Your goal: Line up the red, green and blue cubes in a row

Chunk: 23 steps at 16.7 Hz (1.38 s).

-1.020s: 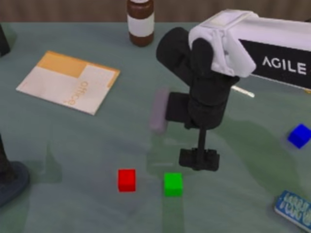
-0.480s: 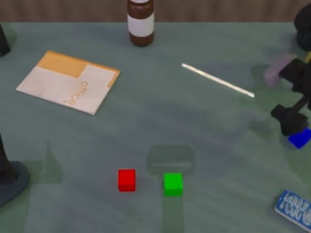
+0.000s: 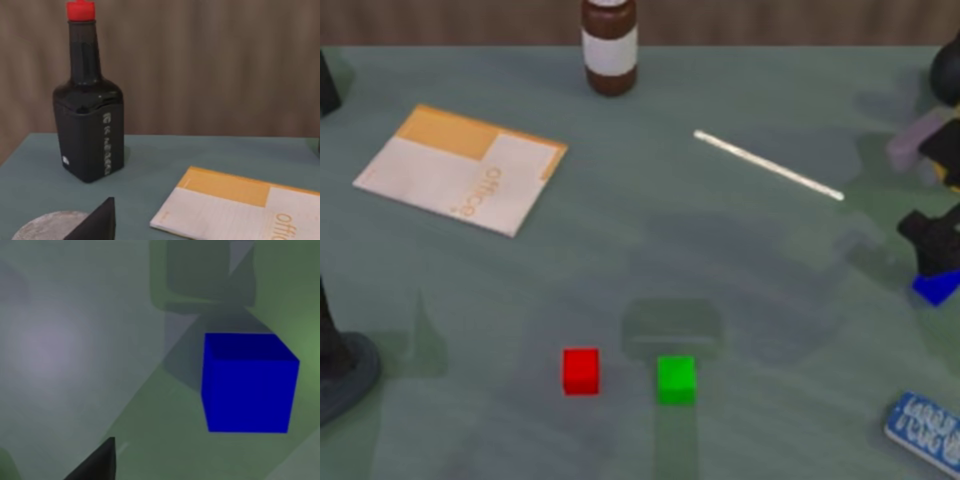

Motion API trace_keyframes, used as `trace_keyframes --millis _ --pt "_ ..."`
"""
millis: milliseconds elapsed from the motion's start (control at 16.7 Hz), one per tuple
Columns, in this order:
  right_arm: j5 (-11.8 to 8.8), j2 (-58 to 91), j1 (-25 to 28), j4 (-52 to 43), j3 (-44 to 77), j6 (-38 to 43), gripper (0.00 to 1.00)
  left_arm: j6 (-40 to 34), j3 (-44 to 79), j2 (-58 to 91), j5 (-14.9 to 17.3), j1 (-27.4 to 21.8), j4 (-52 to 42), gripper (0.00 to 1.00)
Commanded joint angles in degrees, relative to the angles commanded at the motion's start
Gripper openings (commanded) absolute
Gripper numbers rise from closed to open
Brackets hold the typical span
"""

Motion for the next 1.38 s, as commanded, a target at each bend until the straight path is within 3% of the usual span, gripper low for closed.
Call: trace_keyframes --millis 540,840,1380 --pt "0.1 7.6 -0.1 16.8 -8.9 0.3 1.00 0.0 0.0 0.0 0.0 0.0 0.0 1.00" --pt "0.1 8.1 -0.1 18.0 -9.6 0.3 1.00 0.0 0.0 0.0 0.0 0.0 0.0 1.00" --pt "0.1 8.1 -0.1 18.0 -9.6 0.3 0.32 0.0 0.0 0.0 0.0 0.0 0.0 1.00"
